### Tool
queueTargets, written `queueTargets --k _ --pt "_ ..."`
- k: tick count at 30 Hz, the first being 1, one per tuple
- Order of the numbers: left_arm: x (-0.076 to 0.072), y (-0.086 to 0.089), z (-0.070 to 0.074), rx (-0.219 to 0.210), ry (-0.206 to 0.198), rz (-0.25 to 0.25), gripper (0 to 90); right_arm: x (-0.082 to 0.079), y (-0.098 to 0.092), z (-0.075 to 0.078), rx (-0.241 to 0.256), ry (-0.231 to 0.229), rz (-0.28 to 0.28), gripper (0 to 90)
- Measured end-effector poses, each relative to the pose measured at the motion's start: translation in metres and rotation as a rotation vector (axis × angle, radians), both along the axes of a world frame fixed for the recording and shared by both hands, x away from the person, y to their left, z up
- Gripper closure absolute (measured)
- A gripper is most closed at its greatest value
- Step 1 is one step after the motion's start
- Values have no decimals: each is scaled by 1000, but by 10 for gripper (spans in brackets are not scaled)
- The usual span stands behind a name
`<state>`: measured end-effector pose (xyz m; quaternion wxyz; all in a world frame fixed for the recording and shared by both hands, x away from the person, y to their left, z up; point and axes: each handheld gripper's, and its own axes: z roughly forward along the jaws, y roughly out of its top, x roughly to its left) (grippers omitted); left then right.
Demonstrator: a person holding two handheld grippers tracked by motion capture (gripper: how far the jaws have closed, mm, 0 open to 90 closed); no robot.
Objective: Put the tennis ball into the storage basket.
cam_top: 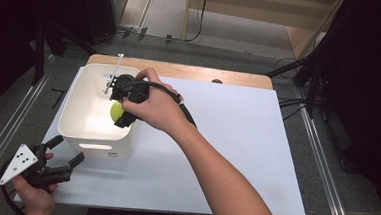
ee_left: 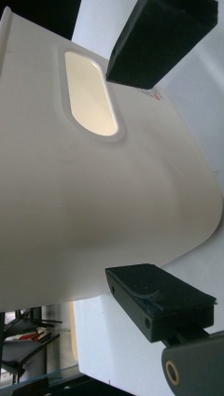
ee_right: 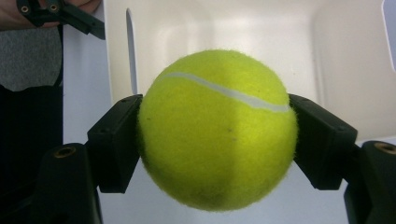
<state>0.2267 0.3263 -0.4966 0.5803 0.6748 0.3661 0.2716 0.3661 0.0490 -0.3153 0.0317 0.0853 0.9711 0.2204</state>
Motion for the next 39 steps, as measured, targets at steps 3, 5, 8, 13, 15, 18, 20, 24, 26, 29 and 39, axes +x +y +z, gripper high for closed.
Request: queueTargets --k 3,5,8,13,15,18,20,24,26,29,39 --pt "0 0 0 -1 2 1 73 2 4 -3 1 3 9 239" --pt "0 0 0 -1 3 1 73 2 7 -6 -6 4 10 239" --pt "0 0 0 -1 0 -1 73 2 12 -11 -24 8 9 239" --pt "0 0 0 -2 2 0 73 3 17 -18 -39 9 19 239" --pt "0 0 0 -3 2 1 73 3 18 -21 -45 14 19 239" --pt "0 0 0 -3 1 1 74 4 21 -24 -51 10 21 239" --pt "0 0 0 -3 0 1 73 4 23 -26 -67 6 28 239" --pt "1 0 0 -4 0 1 74 3 28 -32 -90 -1 33 238" --pt "0 0 0 -4 0 1 73 3 31 -35 -104 2 28 237" --pt "1 0 0 -4 0 0 74 4 33 -42 -127 6 31 235" --pt "1 0 0 -5 -1 -1 73 3 33 -43 -129 3 37 158"
